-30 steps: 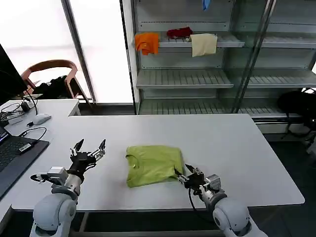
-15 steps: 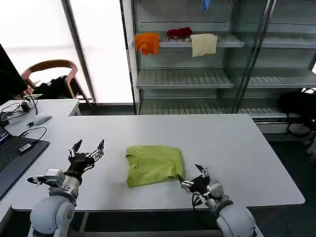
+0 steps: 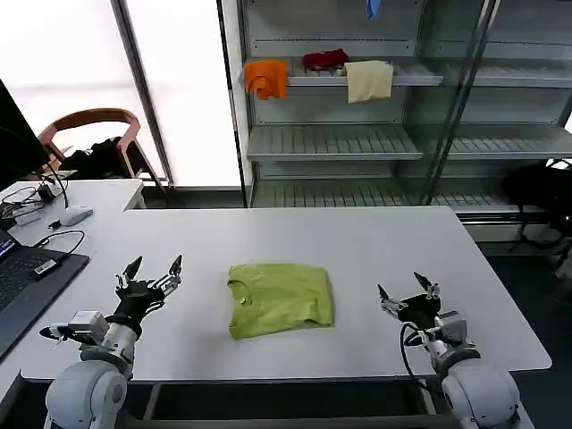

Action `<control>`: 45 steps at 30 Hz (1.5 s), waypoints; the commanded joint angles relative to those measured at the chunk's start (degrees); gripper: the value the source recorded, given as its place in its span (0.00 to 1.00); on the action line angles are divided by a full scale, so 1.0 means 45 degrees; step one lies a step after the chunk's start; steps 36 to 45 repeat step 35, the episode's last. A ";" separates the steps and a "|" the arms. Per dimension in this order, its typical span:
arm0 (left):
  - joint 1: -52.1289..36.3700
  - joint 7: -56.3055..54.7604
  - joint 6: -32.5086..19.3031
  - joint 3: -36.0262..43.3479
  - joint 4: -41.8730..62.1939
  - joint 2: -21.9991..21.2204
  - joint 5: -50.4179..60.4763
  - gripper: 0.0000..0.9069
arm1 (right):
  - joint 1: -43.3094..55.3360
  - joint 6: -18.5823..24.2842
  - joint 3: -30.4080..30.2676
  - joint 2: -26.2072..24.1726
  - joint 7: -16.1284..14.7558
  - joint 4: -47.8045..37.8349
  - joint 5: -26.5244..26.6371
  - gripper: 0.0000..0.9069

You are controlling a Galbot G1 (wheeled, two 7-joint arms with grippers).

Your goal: Fold and organize the clothes.

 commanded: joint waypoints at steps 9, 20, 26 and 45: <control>0.0360 0.0244 -0.0209 -0.0096 0.1123 0.0140 -0.0619 1.00 | -0.0396 0.0712 0.2027 -0.0146 0.0453 -0.0482 0.0679 1.00; 0.0556 0.0616 -0.0718 0.0163 0.1112 0.0071 -0.0306 1.00 | -0.0269 0.0749 0.2018 0.0032 0.0328 0.0039 0.1076 1.00; 0.0723 0.0507 -0.0695 0.0147 0.1116 0.0011 -0.0652 1.00 | -0.0352 0.0424 0.2130 0.0037 0.0311 0.0408 0.1803 1.00; 0.0679 -0.0431 -0.0326 0.0252 0.0925 -0.0003 -0.0826 1.00 | 0.0035 -0.0212 0.1815 0.0039 0.0718 0.0491 0.2291 1.00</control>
